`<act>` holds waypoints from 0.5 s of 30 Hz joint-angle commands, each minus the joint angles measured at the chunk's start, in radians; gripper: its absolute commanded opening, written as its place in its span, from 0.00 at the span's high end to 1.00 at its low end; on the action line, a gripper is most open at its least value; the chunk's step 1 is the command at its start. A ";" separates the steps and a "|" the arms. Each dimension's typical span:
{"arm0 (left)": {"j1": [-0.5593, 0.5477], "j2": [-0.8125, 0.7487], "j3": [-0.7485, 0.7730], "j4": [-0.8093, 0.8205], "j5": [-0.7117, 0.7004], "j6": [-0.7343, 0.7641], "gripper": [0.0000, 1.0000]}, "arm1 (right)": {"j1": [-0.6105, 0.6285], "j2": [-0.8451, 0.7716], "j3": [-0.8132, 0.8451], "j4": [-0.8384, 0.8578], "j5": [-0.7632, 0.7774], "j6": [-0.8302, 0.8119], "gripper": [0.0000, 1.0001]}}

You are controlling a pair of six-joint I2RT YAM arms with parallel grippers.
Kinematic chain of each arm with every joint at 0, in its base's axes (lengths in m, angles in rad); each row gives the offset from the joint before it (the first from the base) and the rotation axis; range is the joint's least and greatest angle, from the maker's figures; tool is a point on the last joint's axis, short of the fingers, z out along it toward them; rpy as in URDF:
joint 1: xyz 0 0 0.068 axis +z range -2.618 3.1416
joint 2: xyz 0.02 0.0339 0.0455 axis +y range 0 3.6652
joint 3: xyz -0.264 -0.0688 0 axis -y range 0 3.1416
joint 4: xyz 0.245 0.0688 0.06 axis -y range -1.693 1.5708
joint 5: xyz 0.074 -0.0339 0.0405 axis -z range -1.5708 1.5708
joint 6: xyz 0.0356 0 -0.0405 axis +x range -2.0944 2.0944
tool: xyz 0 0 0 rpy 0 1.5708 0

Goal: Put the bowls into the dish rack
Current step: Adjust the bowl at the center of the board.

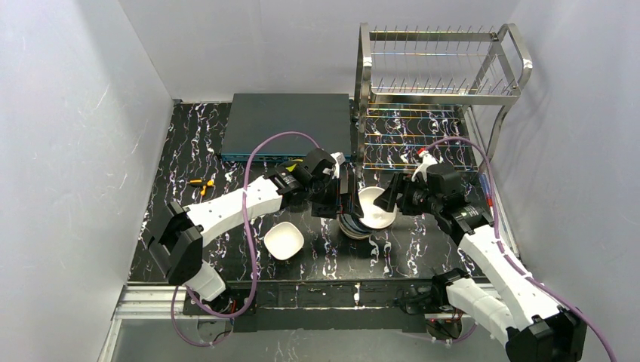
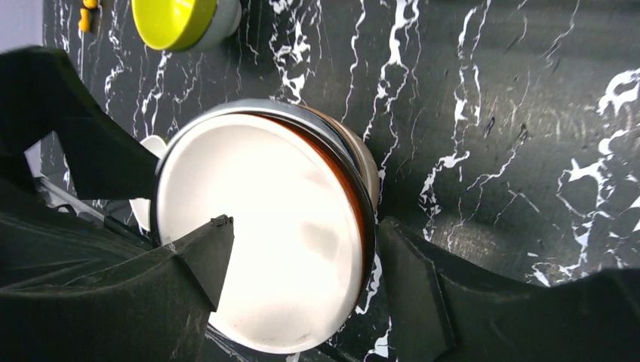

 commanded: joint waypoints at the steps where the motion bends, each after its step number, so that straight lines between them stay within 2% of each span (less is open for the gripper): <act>1: -0.004 -0.027 -0.016 0.010 0.027 -0.002 0.09 | 0.006 -0.018 0.067 -0.044 0.053 -0.043 0.20; 8: -0.002 -0.075 -0.005 0.049 0.024 0.005 0.02 | 0.003 -0.008 0.128 -0.056 0.120 -0.080 0.04; 15: 0.026 -0.166 -0.044 0.124 -0.007 -0.008 0.02 | -0.003 0.109 0.207 0.003 0.227 -0.131 0.03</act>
